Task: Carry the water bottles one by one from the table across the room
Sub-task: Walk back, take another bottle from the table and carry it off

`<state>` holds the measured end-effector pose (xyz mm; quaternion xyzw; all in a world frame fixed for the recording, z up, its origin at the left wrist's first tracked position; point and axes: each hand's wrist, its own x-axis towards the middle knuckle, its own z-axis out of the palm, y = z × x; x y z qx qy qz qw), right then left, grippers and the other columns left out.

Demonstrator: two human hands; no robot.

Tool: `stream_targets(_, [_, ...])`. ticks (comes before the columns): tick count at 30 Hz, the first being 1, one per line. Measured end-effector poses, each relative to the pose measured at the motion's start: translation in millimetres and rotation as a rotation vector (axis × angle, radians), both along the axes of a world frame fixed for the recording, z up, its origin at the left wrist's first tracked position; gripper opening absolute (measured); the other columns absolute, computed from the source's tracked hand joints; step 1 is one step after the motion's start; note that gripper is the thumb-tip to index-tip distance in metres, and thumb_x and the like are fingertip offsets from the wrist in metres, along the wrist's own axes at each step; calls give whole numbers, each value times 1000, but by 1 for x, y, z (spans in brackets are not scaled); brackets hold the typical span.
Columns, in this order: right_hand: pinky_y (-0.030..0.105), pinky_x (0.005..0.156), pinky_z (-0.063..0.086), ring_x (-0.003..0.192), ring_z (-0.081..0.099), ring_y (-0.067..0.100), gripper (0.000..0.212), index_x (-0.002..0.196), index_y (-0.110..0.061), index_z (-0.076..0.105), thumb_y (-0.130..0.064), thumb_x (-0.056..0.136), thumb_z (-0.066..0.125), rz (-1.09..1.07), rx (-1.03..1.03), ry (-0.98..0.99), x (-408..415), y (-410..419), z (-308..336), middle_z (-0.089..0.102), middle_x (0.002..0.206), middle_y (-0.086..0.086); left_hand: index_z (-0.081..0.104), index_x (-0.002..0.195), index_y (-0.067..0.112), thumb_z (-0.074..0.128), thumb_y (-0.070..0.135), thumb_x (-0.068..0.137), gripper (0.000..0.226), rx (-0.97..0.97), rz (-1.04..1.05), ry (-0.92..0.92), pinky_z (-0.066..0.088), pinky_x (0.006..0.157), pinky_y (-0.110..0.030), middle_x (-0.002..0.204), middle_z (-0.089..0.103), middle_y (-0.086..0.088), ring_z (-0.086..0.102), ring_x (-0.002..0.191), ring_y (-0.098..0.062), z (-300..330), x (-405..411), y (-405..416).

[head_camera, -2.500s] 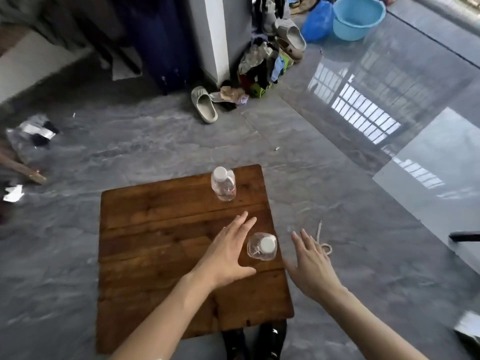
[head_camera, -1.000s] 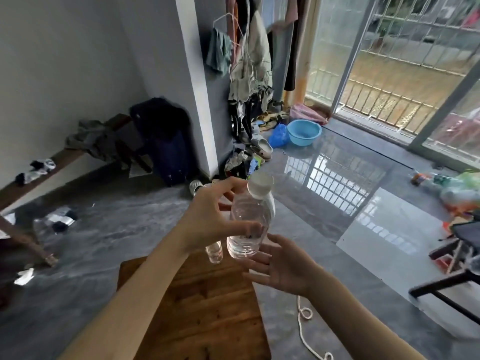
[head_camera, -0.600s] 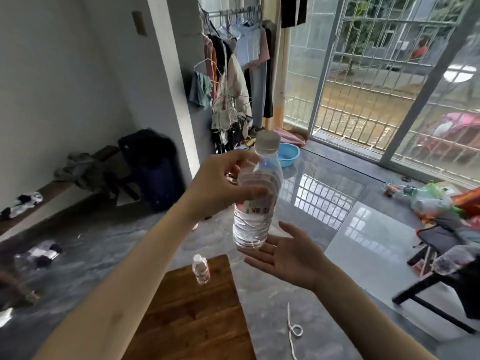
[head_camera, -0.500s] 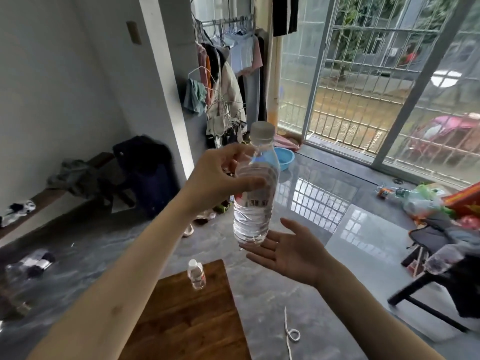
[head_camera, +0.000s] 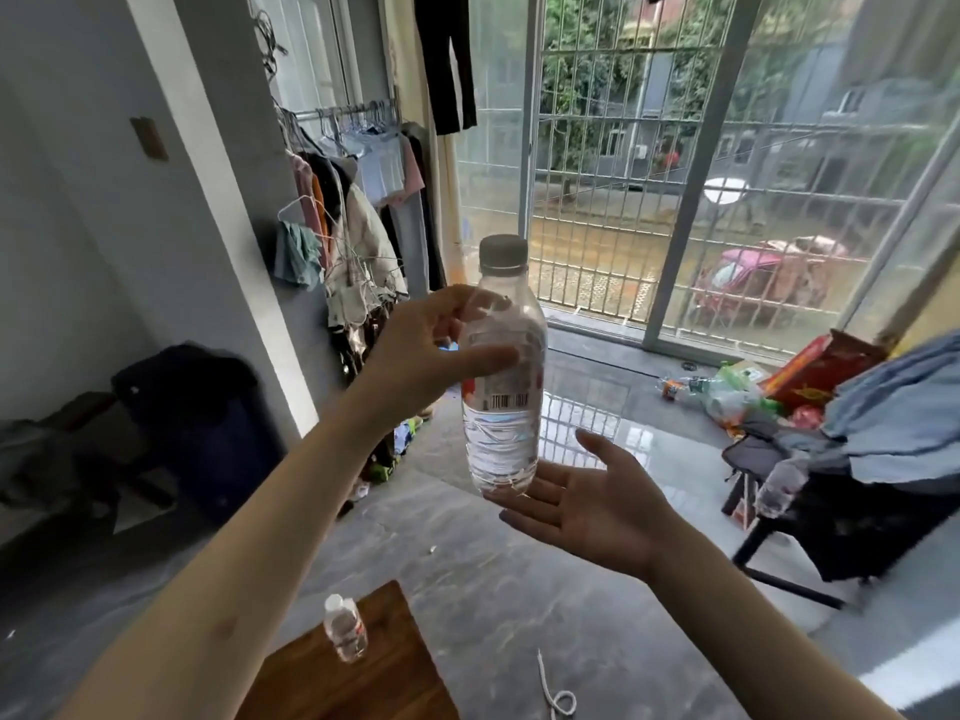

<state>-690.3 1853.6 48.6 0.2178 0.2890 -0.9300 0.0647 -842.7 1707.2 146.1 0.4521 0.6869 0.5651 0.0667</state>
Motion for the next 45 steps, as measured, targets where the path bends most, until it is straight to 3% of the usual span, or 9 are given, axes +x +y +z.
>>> stream_targets(10, [55, 100, 49, 129, 52, 47, 71, 135, 11, 52, -49, 97, 41, -323, 39, -67, 42, -20, 7, 56, 136, 32, 67, 116, 27, 84, 45, 56, 65, -23, -355, -201, 59, 87, -32, 111, 76, -1, 72, 107, -21, -1, 10, 29])
stream_targets(16, [56, 94, 53, 117, 62, 46, 70, 133, 11, 53, -49, 97, 43, -516, 47, -106, 91, -33, 0, 60, 130, 32, 67, 109, 32, 85, 45, 55, 59, -64, -539, -258, 59, 89, -36, 114, 75, -4, 70, 108, -23, -8, 51, 55])
stream_targets(19, [54, 93, 55, 111, 66, 45, 69, 130, 10, 55, -49, 98, 43, -624, 42, -118, 127, -36, -1, 62, 128, 31, 68, 106, 34, 91, 34, 66, 46, -120, -673, -265, 58, 79, -23, 105, 78, 9, 73, 99, -9, -9, 82, 72])
stream_targets(23, [52, 91, 56, 117, 62, 44, 70, 131, 10, 56, -50, 97, 41, -758, 52, -112, 183, -38, 1, 60, 130, 31, 69, 107, 31, 79, 32, 66, 41, -154, -829, -281, 55, 82, -26, 103, 78, 12, 73, 98, -7, -5, 135, 96])
stream_targets(27, [49, 95, 54, 129, 55, 42, 72, 136, 9, 53, -50, 96, 40, -910, 66, -106, 246, -42, 5, 57, 136, 31, 67, 124, 16, 86, 27, 73, 55, -173, -980, -256, 57, 91, -36, 112, 77, 1, 73, 106, -16, 1, 194, 122])
stream_targets(30, [45, 87, 59, 109, 67, 40, 74, 133, 10, 56, -51, 95, 39, -1023, 76, -107, 299, -50, 7, 62, 129, 31, 66, 125, 15, 80, 28, 73, 56, -184, -1082, -231, 58, 90, -36, 113, 75, -1, 72, 106, -19, 4, 252, 137])
stream_targets(35, [45, 101, 47, 103, 68, 39, 74, 124, 10, 62, -54, 96, 36, -1207, 87, -109, 397, -74, 4, 65, 123, 29, 68, 122, 17, 86, 37, 63, 64, -201, -1275, -192, 59, 93, -41, 113, 75, -5, 73, 106, -21, 6, 358, 144])
stream_targets(40, [43, 84, 59, 93, 71, 39, 74, 118, 11, 65, -53, 93, 38, -1362, 73, -74, 486, -107, 3, 68, 114, 30, 66, 125, 13, 82, 26, 72, 57, -216, -1448, -170, 59, 90, -33, 116, 74, -6, 73, 106, -18, 11, 459, 136])
stream_targets(45, [42, 87, 56, 103, 65, 40, 80, 135, 12, 53, -56, 96, 35, -1531, 68, -36, 561, -158, 0, 52, 139, 33, 68, 120, 13, 87, 34, 61, 66, -246, -1624, -199, 56, 87, -29, 112, 76, -6, 73, 105, -20, 6, 554, 120])
